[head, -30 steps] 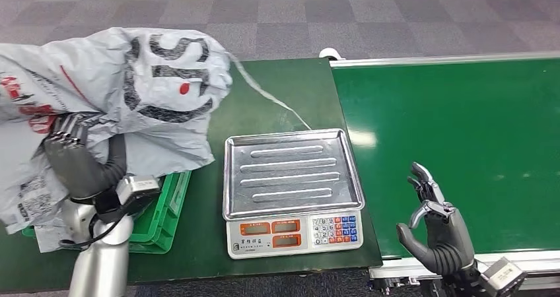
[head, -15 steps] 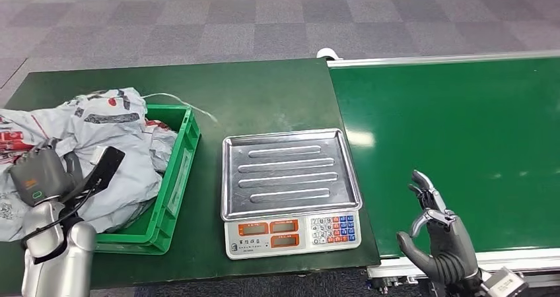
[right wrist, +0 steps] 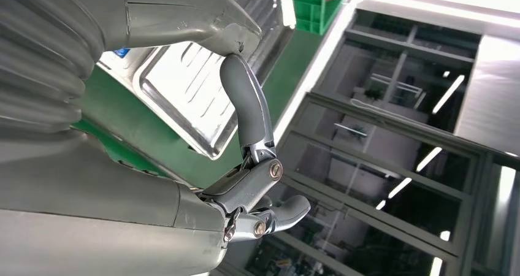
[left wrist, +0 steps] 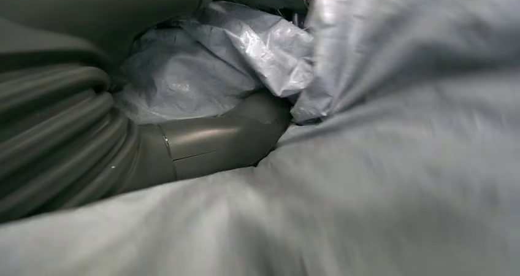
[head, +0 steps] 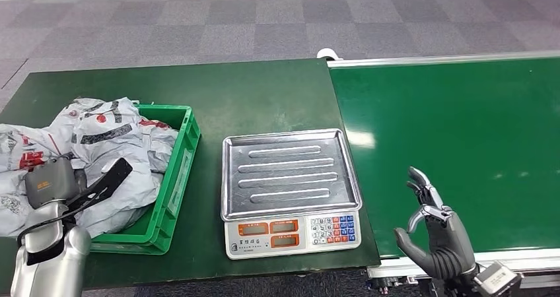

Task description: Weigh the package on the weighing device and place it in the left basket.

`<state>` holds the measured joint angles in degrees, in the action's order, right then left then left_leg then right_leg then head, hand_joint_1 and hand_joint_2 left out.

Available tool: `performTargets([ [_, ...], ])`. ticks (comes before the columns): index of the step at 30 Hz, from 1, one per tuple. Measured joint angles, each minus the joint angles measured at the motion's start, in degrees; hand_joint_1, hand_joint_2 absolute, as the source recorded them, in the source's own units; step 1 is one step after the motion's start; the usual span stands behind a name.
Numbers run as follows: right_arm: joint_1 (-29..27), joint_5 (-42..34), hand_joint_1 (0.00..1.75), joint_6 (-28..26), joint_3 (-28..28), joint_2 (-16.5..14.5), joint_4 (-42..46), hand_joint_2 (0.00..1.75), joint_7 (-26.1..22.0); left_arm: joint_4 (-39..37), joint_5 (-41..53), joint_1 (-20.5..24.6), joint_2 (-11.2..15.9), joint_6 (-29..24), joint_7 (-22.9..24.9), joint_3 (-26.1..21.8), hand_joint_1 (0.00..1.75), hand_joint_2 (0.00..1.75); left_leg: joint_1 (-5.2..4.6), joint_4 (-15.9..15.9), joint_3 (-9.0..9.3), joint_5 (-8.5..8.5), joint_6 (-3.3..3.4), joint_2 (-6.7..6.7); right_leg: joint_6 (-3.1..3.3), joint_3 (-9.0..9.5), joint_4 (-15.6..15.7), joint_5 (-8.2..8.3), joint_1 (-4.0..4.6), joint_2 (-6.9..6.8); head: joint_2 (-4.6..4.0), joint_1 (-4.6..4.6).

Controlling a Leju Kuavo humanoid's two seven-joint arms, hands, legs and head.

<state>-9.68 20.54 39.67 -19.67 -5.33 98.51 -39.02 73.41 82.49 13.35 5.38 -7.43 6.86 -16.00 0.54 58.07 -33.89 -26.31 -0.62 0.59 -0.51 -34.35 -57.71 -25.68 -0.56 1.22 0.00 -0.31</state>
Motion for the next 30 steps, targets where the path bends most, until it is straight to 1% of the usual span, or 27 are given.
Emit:
performTargets([
  [1,0.2,0.2,0.0,0.0,0.0,0.0,0.0,1.75,0.2,-0.2,-0.2,0.0,0.0,0.9,0.0,0.3,0.11,1.75,0.0,0.0,0.03,0.0,0.0,0.0,0.0,0.03,0.0,0.0,0.0,0.0,0.0,-0.01],
  [2,0.4,0.4,0.0,0.0,0.1,0.0,-0.1,1.75,0.5,-0.3,-0.6,0.0,0.0,0.8,0.2,0.5,0.0,1.75,0.0,0.0,0.06,0.0,0.0,0.0,0.01,0.06,0.0,0.0,0.0,-0.01,0.0,-0.01],
  [4,0.7,0.7,0.0,0.0,0.2,0.0,-0.2,1.75,1.0,-0.6,-2.3,0.0,0.1,-1.5,0.4,1.0,0.0,1.75,0.0,0.0,0.09,0.0,0.0,0.0,0.01,0.08,0.0,-0.01,0.01,-0.03,0.0,-0.01],
  [6,0.7,0.9,0.0,0.0,0.2,0.0,-0.5,1.75,1.2,-0.8,-5.0,-0.1,0.1,-6.3,-0.6,1.2,0.0,1.75,0.0,0.0,0.08,0.01,0.0,0.0,0.01,0.08,0.0,-0.01,0.01,-0.05,0.0,-0.01],
  [7,0.7,0.8,0.0,0.0,0.2,0.0,-0.6,1.75,1.2,-0.7,-7.0,-0.2,0.1,-9.7,-2.1,1.2,0.0,1.75,0.0,0.0,0.07,0.01,0.0,0.0,0.01,0.07,0.0,0.0,0.02,-0.05,0.0,-0.01],
  [9,0.7,0.7,0.0,0.0,0.2,0.0,-0.8,1.75,0.9,0.2,-12.2,-0.6,0.0,-17.8,-7.3,1.6,0.0,1.75,0.0,0.0,0.06,0.02,0.0,0.0,0.01,0.06,0.0,0.0,0.02,-0.05,0.0,-0.01],
  [11,0.6,0.6,0.0,0.0,0.3,-0.1,-1.1,1.75,0.7,2.2,-18.3,-1.4,-0.2,-25.8,-13.9,2.6,0.0,1.75,0.0,0.0,0.05,0.01,0.0,-0.01,0.0,0.06,0.0,0.0,-0.01,-0.05,0.0,-0.01],
  [13,0.7,0.6,0.0,0.0,0.5,-0.3,-1.5,1.75,0.5,4.3,-23.0,-2.1,-0.5,-30.7,-18.4,3.8,0.0,1.75,0.0,0.0,0.04,0.0,0.02,-0.01,-0.01,0.06,0.0,-0.01,-0.03,-0.05,0.0,-0.01],
  [16,0.7,0.6,0.0,0.0,0.6,-0.5,-2.2,1.75,0.3,6.4,-25.1,-3.1,-0.9,-32.3,-20.1,5.0,0.0,1.75,0.0,0.0,0.02,-0.04,0.05,-0.02,-0.04,0.05,0.0,-0.05,-0.04,-0.06,0.0,0.0],
  [28,0.7,0.6,0.0,0.0,1.1,-0.5,-3.1,1.75,0.1,8.6,-25.8,-4.1,-1.4,-32.4,-20.7,6.3,0.0,1.75,0.0,0.0,0.01,-0.04,0.04,-0.02,-0.03,0.04,0.0,-0.06,-0.01,-0.07,0.0,0.0],
  [29,0.7,0.6,0.0,0.0,1.1,-0.5,-3.1,1.75,0.1,8.8,-26.6,-4.2,-1.5,-32.4,-21.7,6.3,0.0,1.75,0.0,0.0,0.01,-0.04,0.04,-0.02,-0.03,0.03,0.0,-0.06,-0.01,-0.07,0.0,-0.01],
  [30,0.7,0.6,0.0,0.0,1.1,-0.5,-3.1,1.75,0.1,9.0,-28.2,-4.2,-1.8,-32.5,-24.0,6.3,0.0,1.75,0.0,0.0,0.0,-0.04,0.05,-0.02,-0.03,0.03,0.0,-0.06,-0.01,-0.08,0.0,-0.01],
])
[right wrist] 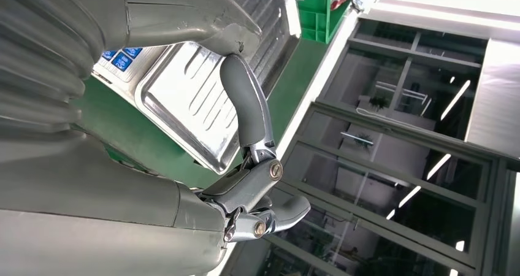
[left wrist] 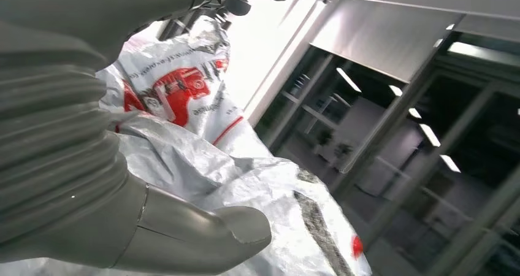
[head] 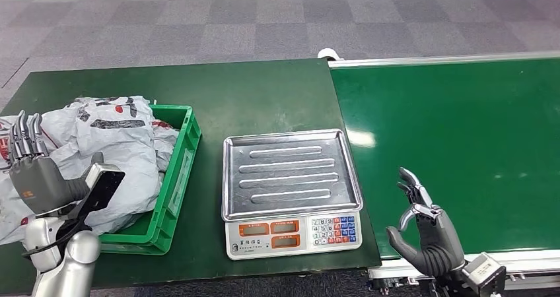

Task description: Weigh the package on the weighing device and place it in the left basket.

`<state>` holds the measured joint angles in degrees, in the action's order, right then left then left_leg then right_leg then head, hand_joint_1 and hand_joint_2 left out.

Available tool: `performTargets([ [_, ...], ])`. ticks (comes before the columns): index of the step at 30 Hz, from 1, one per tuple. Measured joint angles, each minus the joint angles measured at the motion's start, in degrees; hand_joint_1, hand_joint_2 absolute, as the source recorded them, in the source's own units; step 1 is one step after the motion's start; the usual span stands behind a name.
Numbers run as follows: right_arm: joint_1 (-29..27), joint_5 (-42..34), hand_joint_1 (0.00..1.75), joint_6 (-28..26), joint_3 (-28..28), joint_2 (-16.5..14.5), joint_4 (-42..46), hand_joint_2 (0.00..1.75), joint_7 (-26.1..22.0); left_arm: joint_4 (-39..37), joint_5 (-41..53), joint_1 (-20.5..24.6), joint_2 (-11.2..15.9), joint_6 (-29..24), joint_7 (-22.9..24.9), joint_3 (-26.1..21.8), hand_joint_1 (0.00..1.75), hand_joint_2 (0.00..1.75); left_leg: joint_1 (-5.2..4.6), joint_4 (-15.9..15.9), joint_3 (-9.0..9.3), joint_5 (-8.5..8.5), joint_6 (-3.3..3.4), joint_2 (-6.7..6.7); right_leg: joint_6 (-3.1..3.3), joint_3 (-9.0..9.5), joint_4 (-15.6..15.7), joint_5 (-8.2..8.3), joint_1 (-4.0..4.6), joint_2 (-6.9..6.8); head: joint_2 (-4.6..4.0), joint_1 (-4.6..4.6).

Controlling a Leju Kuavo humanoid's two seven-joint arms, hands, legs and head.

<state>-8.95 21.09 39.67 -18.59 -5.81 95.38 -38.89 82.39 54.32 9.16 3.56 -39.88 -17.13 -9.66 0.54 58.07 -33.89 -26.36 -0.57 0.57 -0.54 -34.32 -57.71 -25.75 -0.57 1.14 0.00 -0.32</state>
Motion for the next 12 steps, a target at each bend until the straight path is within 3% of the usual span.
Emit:
performTargets([
  [3,0.1,-0.1,0.0,0.0,0.0,0.0,-0.4,1.75,0.0,1.2,-6.6,0.0,-2.1,-0.2,-10.1,0.0,0.0,1.75,-0.01,0.0,-0.02,0.0,0.01,-0.1,-0.01,0.02,0.0,-0.01,-0.04,-0.04,0.0,0.0],
  [7,0.7,-0.7,0.0,0.0,0.0,0.0,-1.2,1.75,-0.3,2.6,-14.4,0.0,-5.7,1.2,-17.3,0.2,0.0,1.75,-0.04,0.0,-0.01,-0.01,0.02,-0.14,-0.03,-0.01,0.0,0.0,-0.07,-0.05,0.0,0.01],
  [9,1.5,-2.5,0.0,0.0,0.2,0.1,-2.2,1.75,-0.6,3.2,-24.4,0.2,-7.8,6.8,-20.1,2.0,0.0,1.75,-0.07,0.1,-0.01,0.0,0.06,-0.13,-0.06,-0.05,0.0,0.01,-0.08,-0.06,0.0,-0.01],
  [12,3.7,-7.6,0.0,0.0,0.3,0.9,-4.6,1.75,-1.1,2.6,-37.4,1.2,-11.0,19.5,-21.2,8.4,0.0,1.75,-0.09,0.1,-0.08,0.04,0.24,-0.34,-0.18,0.02,0.0,-0.01,-0.1,-0.27,0.0,0.01],
])
